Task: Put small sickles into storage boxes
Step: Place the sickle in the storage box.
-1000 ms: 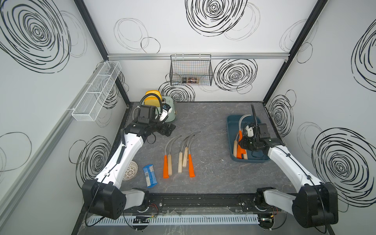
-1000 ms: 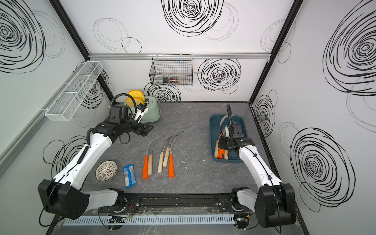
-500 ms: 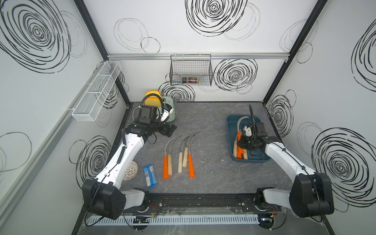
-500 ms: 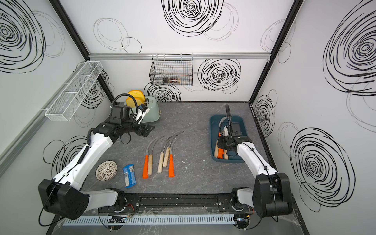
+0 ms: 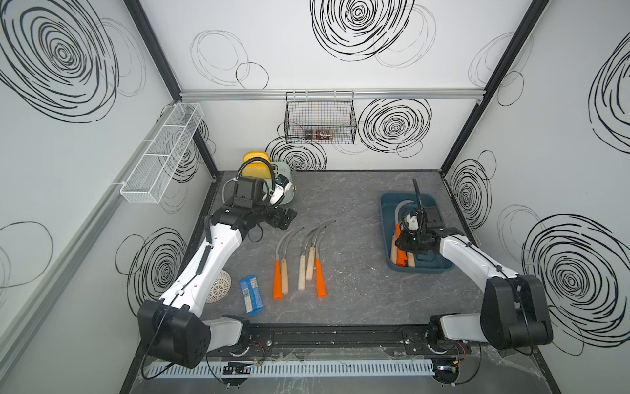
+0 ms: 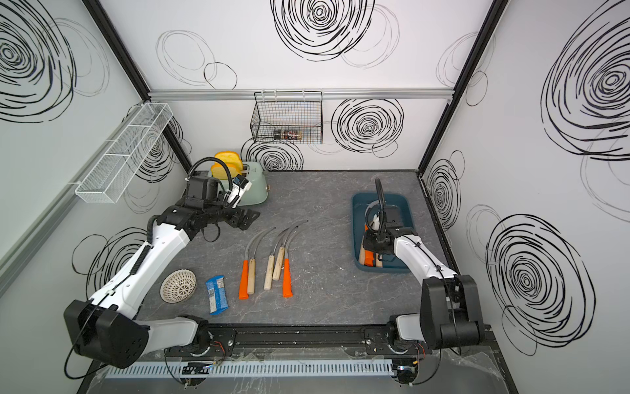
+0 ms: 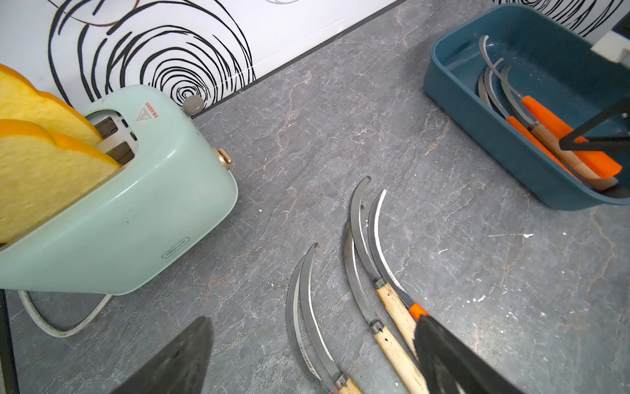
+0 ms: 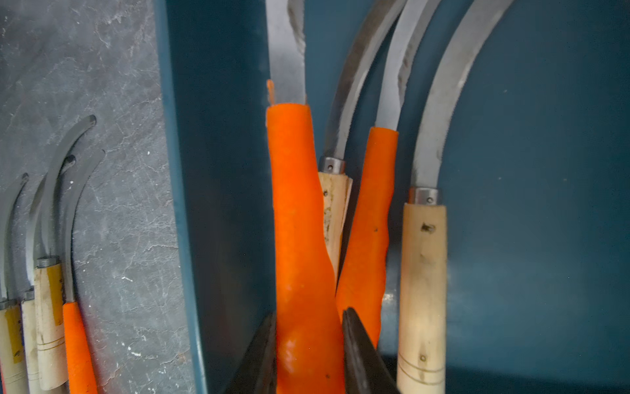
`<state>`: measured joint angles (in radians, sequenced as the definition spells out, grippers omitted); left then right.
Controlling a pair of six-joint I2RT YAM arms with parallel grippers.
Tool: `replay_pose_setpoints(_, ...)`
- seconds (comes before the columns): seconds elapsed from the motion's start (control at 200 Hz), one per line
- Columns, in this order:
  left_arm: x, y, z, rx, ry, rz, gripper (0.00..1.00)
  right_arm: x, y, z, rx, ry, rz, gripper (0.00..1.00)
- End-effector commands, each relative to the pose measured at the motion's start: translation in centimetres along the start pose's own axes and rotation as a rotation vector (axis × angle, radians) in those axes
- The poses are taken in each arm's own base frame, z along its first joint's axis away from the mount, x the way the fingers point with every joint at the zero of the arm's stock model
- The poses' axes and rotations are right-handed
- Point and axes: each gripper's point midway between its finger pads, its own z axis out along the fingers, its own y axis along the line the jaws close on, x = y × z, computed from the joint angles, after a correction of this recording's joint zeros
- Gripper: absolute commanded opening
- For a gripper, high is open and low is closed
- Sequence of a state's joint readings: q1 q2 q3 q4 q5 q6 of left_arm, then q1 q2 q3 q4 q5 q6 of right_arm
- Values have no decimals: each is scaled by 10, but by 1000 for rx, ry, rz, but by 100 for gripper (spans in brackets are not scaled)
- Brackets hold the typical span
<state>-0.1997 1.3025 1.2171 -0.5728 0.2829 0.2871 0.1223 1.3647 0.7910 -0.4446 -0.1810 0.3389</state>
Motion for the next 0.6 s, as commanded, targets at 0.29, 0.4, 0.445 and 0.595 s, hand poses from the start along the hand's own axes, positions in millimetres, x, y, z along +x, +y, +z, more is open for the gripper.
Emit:
replay_pose_setpoints(0.29, -11, -2, -1, -2, -44, 16, 96, -4, -1, 10, -5, 3, -2, 0)
replay_pose_setpoints(0.4, -11, -2, -1, -4, -45, 20, 96, 0, -3, 15, 2, 18, -2, 0)
replay_pose_setpoints(0.445, -11, -1, -1, -5, -43, 18, 96, 2, -3, 16, 2, 25, -2, 1)
replay_pose_setpoints(0.595, -10, -3, -1, -3, -44, 20, 96, 4, -4, 20, 2, 33, 1, 2)
